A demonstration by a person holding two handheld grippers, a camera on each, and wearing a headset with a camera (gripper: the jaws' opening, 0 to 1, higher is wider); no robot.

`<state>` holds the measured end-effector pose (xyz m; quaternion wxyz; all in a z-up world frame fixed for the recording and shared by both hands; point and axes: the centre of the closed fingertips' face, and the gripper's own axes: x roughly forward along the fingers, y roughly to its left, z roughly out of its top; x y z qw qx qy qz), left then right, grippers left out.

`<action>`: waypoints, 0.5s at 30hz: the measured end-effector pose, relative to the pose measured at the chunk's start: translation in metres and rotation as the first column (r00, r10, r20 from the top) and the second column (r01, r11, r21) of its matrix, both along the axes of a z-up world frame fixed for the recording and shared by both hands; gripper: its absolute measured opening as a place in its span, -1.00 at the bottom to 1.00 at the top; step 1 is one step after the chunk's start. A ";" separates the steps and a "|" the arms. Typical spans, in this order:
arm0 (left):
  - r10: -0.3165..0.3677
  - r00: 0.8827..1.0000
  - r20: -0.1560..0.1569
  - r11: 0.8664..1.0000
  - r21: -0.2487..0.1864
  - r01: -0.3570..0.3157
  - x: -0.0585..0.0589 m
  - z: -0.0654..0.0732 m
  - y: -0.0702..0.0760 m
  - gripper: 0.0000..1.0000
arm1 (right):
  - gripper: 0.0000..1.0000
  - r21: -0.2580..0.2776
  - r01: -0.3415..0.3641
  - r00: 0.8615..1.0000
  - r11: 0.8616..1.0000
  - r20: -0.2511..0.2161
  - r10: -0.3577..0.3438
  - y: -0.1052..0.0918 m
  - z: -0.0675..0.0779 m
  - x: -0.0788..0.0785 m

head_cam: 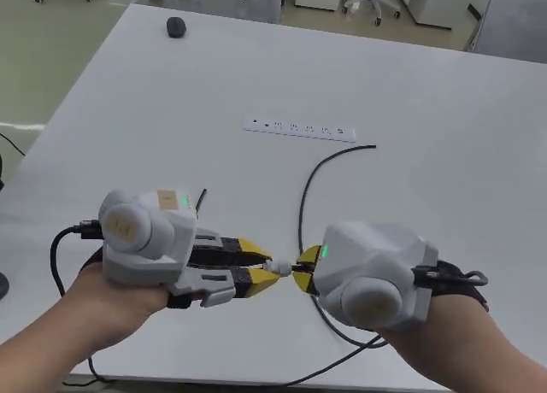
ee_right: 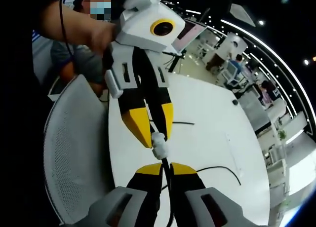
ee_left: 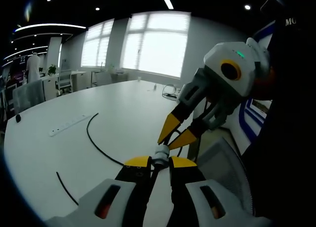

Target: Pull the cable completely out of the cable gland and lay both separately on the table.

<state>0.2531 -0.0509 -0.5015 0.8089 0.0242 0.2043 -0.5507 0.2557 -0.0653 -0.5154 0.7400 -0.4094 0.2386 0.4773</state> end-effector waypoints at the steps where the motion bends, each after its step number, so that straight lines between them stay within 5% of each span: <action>1: 0.000 1.000 -0.001 1.000 -0.001 0.000 0.000 0.000 0.000 -0.70 | -1.00 -0.002 0.010 1.000 1.000 -0.005 -0.010 -0.002 -0.001 0.001; 15: 0.000 1.000 0.004 1.000 0.002 0.000 0.001 0.000 0.002 -0.70 | -1.00 0.043 0.143 0.989 0.989 -0.045 -0.141 -0.022 -0.006 0.010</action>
